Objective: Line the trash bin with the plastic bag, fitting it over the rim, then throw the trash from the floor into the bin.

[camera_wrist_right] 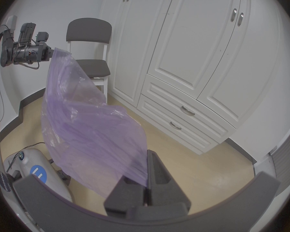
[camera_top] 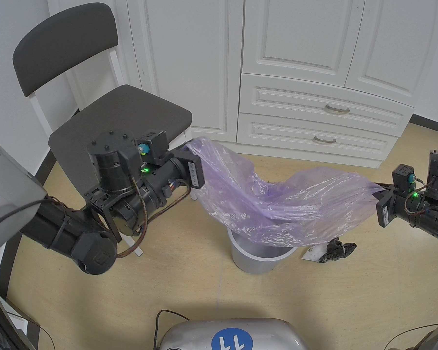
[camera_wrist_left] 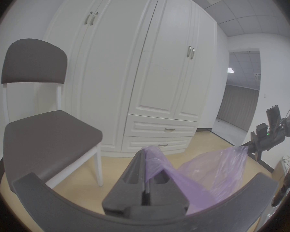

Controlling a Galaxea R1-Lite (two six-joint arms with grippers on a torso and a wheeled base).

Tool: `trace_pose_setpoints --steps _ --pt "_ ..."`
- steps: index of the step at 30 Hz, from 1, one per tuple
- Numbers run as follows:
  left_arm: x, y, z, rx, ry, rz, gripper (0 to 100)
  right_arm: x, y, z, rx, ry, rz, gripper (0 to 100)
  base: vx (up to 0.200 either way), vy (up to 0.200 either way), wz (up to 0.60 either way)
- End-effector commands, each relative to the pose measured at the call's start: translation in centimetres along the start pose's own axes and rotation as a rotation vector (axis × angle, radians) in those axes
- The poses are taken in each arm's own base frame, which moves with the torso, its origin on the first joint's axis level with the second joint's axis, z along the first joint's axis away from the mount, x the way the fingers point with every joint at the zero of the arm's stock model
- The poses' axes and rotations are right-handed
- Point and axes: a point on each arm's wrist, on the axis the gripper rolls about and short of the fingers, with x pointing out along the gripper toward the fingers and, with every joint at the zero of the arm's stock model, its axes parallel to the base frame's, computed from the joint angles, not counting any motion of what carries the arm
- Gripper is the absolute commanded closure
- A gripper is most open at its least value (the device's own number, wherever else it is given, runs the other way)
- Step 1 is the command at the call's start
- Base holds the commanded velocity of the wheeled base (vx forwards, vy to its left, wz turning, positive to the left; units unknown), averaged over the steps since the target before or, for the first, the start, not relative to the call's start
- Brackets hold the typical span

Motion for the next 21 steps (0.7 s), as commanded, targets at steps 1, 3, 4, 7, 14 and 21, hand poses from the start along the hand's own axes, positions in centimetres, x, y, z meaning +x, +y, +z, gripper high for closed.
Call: trace_pose_setpoints --steps 1,3,4,7,14,21 --pt "0.4 -1.9 -0.9 -0.007 0.004 -0.047 100 0.5 1.0 0.2 -0.005 0.0 0.035 100 0.0 0.0 0.0" --pt "0.4 -2.8 -1.2 -0.013 -0.003 -0.07 100 0.6 1.3 0.3 0.003 -0.007 0.046 100 0.0 0.0 0.0" --pt "0.4 -3.4 -1.7 -0.019 0.001 -0.082 100 0.5 1.4 0.5 0.008 -0.019 0.049 100 0.0 0.0 0.0" --pt "1.1 -5.1 -2.8 -0.045 -0.013 -0.094 100 0.3 2.0 0.7 0.01 -0.049 0.061 100 0.0 0.0 0.0" --pt "1.5 -6.5 -3.8 -0.054 -0.026 -0.093 100 -0.1 3.7 0.9 -0.007 -0.126 0.096 100 0.0 0.0 0.0" --pt "1.2 -7.7 -4.1 -0.109 -0.019 -0.127 100 1.0 6.3 0.7 -0.027 -0.119 0.159 100 0.0 0.0 0.0"
